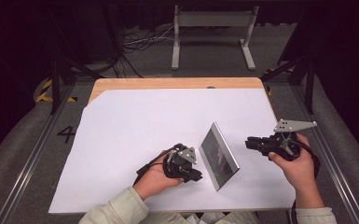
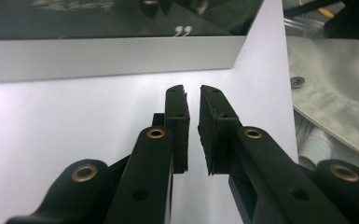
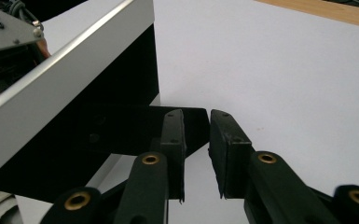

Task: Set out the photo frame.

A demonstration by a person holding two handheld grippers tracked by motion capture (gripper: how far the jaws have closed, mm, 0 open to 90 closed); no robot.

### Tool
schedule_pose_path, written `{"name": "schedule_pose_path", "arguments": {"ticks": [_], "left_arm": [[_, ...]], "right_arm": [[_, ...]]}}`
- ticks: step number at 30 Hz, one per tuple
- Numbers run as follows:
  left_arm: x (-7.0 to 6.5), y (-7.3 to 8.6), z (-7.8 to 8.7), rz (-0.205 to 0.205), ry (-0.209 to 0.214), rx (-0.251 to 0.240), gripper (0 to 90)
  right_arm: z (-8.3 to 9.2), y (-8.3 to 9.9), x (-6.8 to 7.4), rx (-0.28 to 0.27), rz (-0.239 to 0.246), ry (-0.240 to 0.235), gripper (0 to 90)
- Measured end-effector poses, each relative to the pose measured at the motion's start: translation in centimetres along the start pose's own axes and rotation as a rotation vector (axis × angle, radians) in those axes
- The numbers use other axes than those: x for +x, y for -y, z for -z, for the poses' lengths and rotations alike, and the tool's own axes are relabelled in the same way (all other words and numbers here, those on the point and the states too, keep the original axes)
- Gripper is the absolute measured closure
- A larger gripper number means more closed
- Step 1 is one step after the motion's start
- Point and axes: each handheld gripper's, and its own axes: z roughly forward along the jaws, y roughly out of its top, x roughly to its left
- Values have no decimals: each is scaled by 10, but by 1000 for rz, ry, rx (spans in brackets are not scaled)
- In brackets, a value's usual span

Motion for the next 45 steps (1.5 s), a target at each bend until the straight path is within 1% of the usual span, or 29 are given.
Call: {"name": "schedule_pose_path", "arguments": {"ticks": [1, 4, 7, 8, 9, 11, 12, 14, 15, 16, 19, 20, 21, 24, 27, 29, 32, 35, 37, 39, 45], "left_arm": [[2, 1, 3, 2, -6, -6, 813], [8, 8, 13, 29, -30, -26, 801], [14, 14, 21, 57, -56, -61, 780], [15, 16, 25, 66, -74, -77, 764], [17, 18, 28, 78, -89, -94, 724], [19, 22, 33, 88, -126, -119, 616], [20, 24, 35, 97, -138, -126, 592], [23, 29, 41, 110, -159, -140, 593], [23, 32, 45, 125, -173, -153, 590], [24, 34, 47, 127, -175, -160, 589], [26, 42, 56, 137, -202, -176, 588], [27, 46, 60, 144, -216, -181, 587], [28, 49, 63, 155, -221, -186, 585], [30, 60, 72, 175, -261, -193, 581], [32, 69, 77, 188, -300, -189, 574], [35, 74, 81, 199, -324, -185, 575], [39, 80, 86, 226, -337, -209, 577], [42, 83, 89, 244, -346, -224, 574], [43, 85, 90, 248, -357, -224, 572], [43, 85, 91, 259, -356, -227, 570], [45, 87, 91, 264, -360, -226, 566]], "right_arm": [[0, 0, 0, -2, -9, -6, 750], [-1, -2, 0, -3, -13, -16, 742], [-1, -3, 0, -9, -23, -27, 732], [-1, -4, 0, -10, -27, -29, 728], [-2, -5, 0, -9, -32, -34, 719], [-2, -5, 0, -12, -45, -37, 699], [-2, -6, 1, -11, -50, -36, 695], [-2, -7, 1, -7, -53, -33, 692], [-2, -8, 2, -8, -62, -34, 693], [-1, -8, 2, -10, -71, -38, 694], [1, -11, 4, -12, -93, -50, 693], [1, -12, 5, -12, -100, -54, 689], [1, -14, 5, -12, -111, -58, 689], [3, -20, 8, -14, -139, -67, 690], [4, -24, 10, 1, -163, -62, 691], [4, -26, 10, 16, -169, -55, 692], [5, -30, 10, 36, -193, -53, 700], [7, -37, 12, 60, -216, -56, 710], [9, -43, 13, 78, -231, -54, 718], [10, -48, 15, 93, -242, -51, 724], [11, -61, 19, 131, -263, -46, 718]]}}
